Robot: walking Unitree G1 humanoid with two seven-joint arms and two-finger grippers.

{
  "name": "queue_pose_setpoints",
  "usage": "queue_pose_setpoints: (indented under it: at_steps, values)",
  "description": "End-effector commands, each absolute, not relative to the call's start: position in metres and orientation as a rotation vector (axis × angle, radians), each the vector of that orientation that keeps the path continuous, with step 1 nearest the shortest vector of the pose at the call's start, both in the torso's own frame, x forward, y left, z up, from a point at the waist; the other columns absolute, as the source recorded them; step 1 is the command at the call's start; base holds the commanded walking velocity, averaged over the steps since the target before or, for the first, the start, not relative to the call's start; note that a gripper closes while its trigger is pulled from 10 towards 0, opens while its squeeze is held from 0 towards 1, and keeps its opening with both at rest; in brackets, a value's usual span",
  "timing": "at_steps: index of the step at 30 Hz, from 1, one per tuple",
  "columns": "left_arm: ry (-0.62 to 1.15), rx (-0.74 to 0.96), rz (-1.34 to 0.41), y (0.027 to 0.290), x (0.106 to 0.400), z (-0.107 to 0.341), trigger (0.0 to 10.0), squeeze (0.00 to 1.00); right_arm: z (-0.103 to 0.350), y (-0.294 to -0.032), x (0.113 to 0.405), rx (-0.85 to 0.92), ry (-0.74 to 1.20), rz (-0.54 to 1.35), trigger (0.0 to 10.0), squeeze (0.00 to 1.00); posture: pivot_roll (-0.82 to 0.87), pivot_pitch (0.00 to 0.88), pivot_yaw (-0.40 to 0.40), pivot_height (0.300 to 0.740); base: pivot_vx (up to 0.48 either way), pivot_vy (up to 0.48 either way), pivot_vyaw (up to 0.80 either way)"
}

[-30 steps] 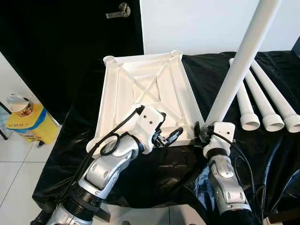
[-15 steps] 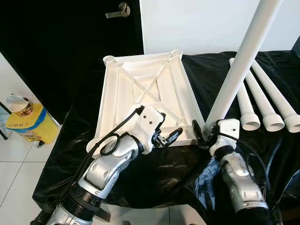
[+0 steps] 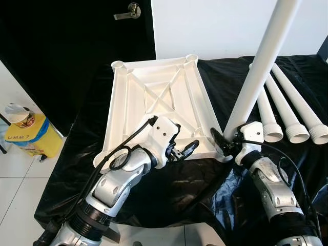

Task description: Building children table

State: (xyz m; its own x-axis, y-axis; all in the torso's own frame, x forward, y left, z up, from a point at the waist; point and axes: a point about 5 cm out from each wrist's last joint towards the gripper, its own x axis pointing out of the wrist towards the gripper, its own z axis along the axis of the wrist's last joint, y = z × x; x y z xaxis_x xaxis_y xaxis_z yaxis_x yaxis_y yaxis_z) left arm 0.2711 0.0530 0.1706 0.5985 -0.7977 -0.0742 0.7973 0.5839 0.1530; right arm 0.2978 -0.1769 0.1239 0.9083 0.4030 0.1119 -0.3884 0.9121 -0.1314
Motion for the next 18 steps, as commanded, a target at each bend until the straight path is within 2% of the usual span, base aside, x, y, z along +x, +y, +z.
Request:
queue_pose_setpoints:
  at_steps: [1,3,4,6,7,8,18]
  values:
    - [0.022,0.192,-1.024,0.050,0.267,0.168,10.0,0.00,0.115,-0.173,0.295,-0.104,-0.101,0.437,0.0,0.00,-0.04,0.042,0.035,0.740,0.000,0.000,0.00]
    - [0.023,0.192,-1.026,0.050,0.267,0.168,10.0,0.00,0.113,-0.174,0.294,-0.103,-0.097,0.437,0.0,0.00,-0.04,0.044,0.038,0.740,0.000,0.000,0.00]
    - [0.024,0.191,-1.030,0.050,0.267,0.168,10.0,0.00,0.111,-0.175,0.293,-0.096,-0.087,0.427,0.5,0.00,-0.04,0.046,0.040,0.740,0.000,0.000,0.00]
    - [0.024,0.191,-1.030,0.050,0.267,0.168,10.0,0.00,0.111,-0.175,0.293,-0.096,-0.087,0.427,0.5,0.00,-0.04,0.046,0.040,0.740,0.000,0.000,0.00]
    - [0.024,0.191,-1.031,0.050,0.267,0.168,10.0,0.00,0.110,-0.175,0.292,-0.092,-0.084,0.422,7.5,0.00,-0.04,0.046,0.040,0.740,0.000,0.000,0.00]
    - [0.026,0.194,-1.034,0.049,0.267,0.168,10.0,0.00,0.108,-0.176,0.291,-0.086,-0.077,0.402,10.0,0.00,-0.05,0.048,0.044,0.740,0.000,0.000,0.00]
    - [0.033,0.195,-1.045,0.048,0.265,0.166,10.0,0.00,0.101,-0.177,0.287,-0.087,-0.045,0.284,10.0,0.00,-0.05,0.046,0.043,0.740,0.000,0.000,0.00]
